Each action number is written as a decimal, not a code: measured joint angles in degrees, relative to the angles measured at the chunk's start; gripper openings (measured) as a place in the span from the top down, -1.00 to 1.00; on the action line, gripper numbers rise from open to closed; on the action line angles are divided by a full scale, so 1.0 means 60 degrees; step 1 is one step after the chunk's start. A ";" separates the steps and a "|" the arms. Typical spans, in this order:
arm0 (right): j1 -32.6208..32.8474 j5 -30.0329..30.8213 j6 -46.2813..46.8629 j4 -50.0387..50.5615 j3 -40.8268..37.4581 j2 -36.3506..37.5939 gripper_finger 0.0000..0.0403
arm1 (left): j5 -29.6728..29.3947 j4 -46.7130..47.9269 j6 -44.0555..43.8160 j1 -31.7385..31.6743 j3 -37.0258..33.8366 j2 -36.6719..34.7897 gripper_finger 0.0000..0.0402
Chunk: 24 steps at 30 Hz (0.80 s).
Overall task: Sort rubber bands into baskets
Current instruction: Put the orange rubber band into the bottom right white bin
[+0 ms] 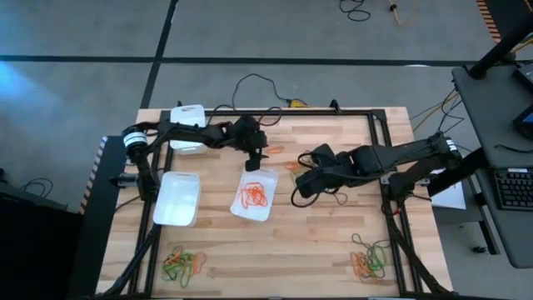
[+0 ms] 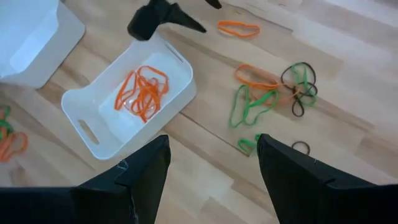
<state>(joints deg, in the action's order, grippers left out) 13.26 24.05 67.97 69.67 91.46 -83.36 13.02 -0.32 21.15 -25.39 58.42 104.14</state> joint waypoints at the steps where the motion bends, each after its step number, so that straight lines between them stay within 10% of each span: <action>1: -0.0026 -0.0001 -0.0053 0.0013 0.0000 0.0017 -0.16 | 0.0128 0.0399 -0.0193 -0.0084 0.0200 0.0081 0.01; 14: -0.0577 0.0008 -0.0835 0.0102 0.0007 0.0078 -0.16 | 0.0754 0.5452 0.0204 -0.0484 0.4602 0.2810 0.16; 24: -0.0566 0.0004 -0.0776 0.0132 0.0007 0.0082 -0.16 | 0.1046 0.5870 0.1846 -0.1102 0.4643 0.2821 0.19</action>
<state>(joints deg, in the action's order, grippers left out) 9.87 24.08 63.31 70.46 91.50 -82.87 19.30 34.90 32.22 -32.00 86.28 121.06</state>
